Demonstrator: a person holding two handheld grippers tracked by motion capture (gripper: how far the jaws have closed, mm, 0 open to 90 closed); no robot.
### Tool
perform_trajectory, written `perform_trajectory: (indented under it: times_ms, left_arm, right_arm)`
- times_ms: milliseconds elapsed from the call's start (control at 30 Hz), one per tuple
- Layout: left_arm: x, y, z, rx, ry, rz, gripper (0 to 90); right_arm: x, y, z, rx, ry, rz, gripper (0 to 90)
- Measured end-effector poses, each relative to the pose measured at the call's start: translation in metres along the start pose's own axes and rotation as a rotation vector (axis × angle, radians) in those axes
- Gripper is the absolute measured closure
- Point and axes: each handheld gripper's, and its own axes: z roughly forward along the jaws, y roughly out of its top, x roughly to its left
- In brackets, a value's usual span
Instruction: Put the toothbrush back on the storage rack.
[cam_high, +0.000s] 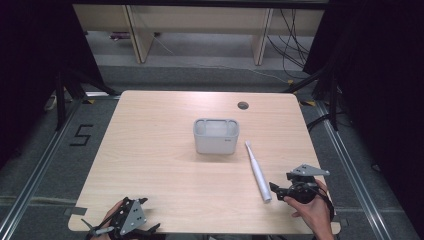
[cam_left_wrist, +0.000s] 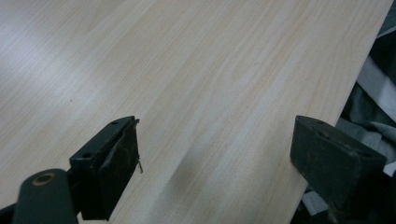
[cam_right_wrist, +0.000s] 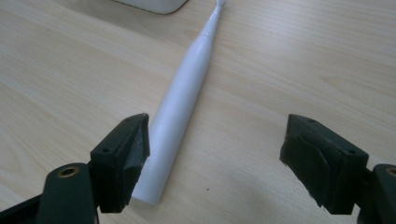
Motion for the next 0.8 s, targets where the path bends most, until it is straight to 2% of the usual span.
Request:
perform_trajectory:
  times_ms: [67, 100, 233, 267, 300, 333, 367, 400, 433, 467, 500, 533, 633, 767, 800]
  left_arm:
    - [0.000, 0.000, 0.000, -0.003, 0.001, -0.002, 15.0]
    - [0.000, 0.000, 0.000, -0.001, 0.001, -0.001, 15.0]
    - [0.000, 0.000, 0.000, 0.001, 0.001, -0.001, 15.0]
    - [0.000, 0.000, 0.000, 0.000, 0.007, -0.003, 15.0]
    - [0.000, 0.000, 0.000, 0.000, 0.007, -0.001, 15.0]
    - [0.000, 0.000, 0.000, 0.000, 0.007, -0.001, 15.0]
    - [0.000, 0.000, 0.000, -0.001, 0.000, -0.001, 15.0]
    - [0.000, 0.000, 0.000, 0.000, 0.000, -0.001, 15.0]
    - [0.000, 0.000, 0.000, 0.000, 0.000, -0.002, 15.0]
    - [0.000, 0.000, 0.000, 0.000, -0.001, -0.001, 15.0]
    - [0.000, 0.000, 0.000, 0.000, -0.001, -0.001, 15.0]
    - [0.000, 0.000, 0.000, -0.001, -0.001, -0.002, 15.0]
    - [0.000, 0.000, 0.000, 0.002, 0.003, 0.000, 15.0]
    - [0.000, 0.000, 0.000, 0.002, 0.006, -0.001, 15.0]
    - [0.000, 0.000, 0.000, 0.002, -0.001, -0.002, 15.0]
  right_arm:
    - [0.001, 0.001, 0.000, 0.018, 0.003, 0.014, 25.1]
    - [-0.001, 0.004, 0.001, 0.027, 0.006, -0.011, 25.9]
    - [0.002, 0.013, 0.004, 0.061, 0.010, 0.019, 28.5]
    - [0.000, 0.016, 0.005, 0.059, 0.009, -0.017, 29.5]
    - [0.000, 0.019, 0.006, 0.072, 0.010, -0.012, 30.0]
    - [0.003, 0.021, 0.006, 0.083, 0.015, 0.027, 30.8]
    - [0.002, 0.024, 0.008, 0.076, 0.011, -0.003, 31.6]
    - [0.000, 0.027, 0.009, 0.093, 0.018, -0.021, 32.0]
    - [0.000, 0.030, 0.012, 0.094, 0.020, -0.025, 32.6]
    - [0.000, 0.035, 0.013, 0.098, 0.014, -0.023, 36.5]
    - [0.000, 0.035, 0.013, 0.098, 0.014, -0.023, 36.5]
    - [0.002, 0.039, 0.015, 0.126, 0.016, 0.009, 37.3]
    - [0.002, 0.043, 0.019, 0.133, 0.012, 0.005, 40.3]
    - [0.002, 0.048, 0.029, 0.147, 0.027, -0.023, 43.9]
    - [0.004, 0.050, 0.030, 0.168, 0.035, 0.003, 44.3]
